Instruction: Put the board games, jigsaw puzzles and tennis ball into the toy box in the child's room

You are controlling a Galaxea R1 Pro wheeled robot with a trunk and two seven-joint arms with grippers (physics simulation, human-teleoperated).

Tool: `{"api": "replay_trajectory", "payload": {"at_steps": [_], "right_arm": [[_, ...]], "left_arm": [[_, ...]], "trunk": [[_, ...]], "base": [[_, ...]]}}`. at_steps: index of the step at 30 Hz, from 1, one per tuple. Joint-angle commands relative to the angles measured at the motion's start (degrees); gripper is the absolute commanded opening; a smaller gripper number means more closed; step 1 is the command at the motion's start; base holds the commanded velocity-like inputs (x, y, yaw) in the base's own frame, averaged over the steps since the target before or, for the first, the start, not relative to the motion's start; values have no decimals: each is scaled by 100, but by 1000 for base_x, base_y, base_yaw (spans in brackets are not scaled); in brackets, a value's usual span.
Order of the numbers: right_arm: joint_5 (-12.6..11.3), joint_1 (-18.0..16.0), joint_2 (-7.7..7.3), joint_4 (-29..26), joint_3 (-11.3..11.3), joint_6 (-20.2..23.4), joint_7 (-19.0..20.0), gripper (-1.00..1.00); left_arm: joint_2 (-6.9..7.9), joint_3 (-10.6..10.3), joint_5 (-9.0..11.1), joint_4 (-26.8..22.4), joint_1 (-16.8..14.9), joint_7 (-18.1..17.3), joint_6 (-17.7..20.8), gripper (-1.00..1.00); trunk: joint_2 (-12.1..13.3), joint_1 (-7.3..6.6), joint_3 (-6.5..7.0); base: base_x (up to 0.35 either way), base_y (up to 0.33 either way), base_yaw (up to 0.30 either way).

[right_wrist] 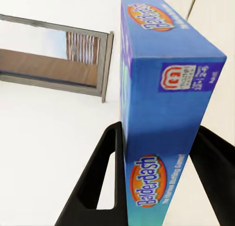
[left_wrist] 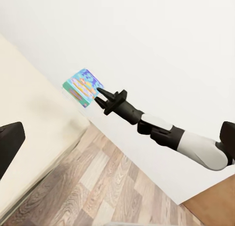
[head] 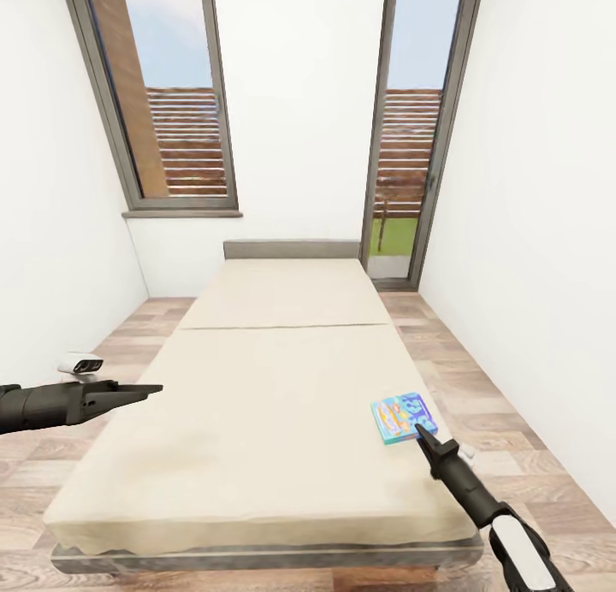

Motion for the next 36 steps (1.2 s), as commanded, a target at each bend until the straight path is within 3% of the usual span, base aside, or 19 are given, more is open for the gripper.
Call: {"api": "replay_trajectory", "payload": {"at_steps": [1, 4, 8, 11, 19, 26, 36], "right_arm": [[-25, 3, -1, -49, 28, 35, -2, -100], [20, 21, -4, -243, 196, 38, -6, -100], [395, 22, 1, -365, 340, 94, 22, -100], [528, 22, 17, -388, 364, 109, 42, -100], [538, 202, 97, -274, 343, -116, 64, -100], [541, 198, 134, -167, 361, -168, 17, -100], [549, 198, 126, -145, 364, -163, 22, -100]], "left_arm": [[3, 2, -3, -1, -2, -22, 61, 100], [3, 2, -3, 0, -2, -22, 61, 100], [4, 12, -3, 0, -2, -22, 61, 100], [4, 14, -3, 0, -2, -22, 61, 100], [58, -87, 57, -51, 192, -8, -41, 100], [-69, -168, -154, 61, 419, -1, -217, 100], [-83, -170, -480, 79, 568, -16, -243, 100]], "trunk": [[39, -23, 13], [159, -89, 66], [320, -177, 138], [440, -243, 192], [519, -286, 227], [519, -286, 227], [519, -286, 227]], "base": [[0, 0, 0], [0, 0, 0], [0, 0, 0], [0, 0, 0], [0, 0, 0], [0, 0, 0], [-15, 0, 0]]}}
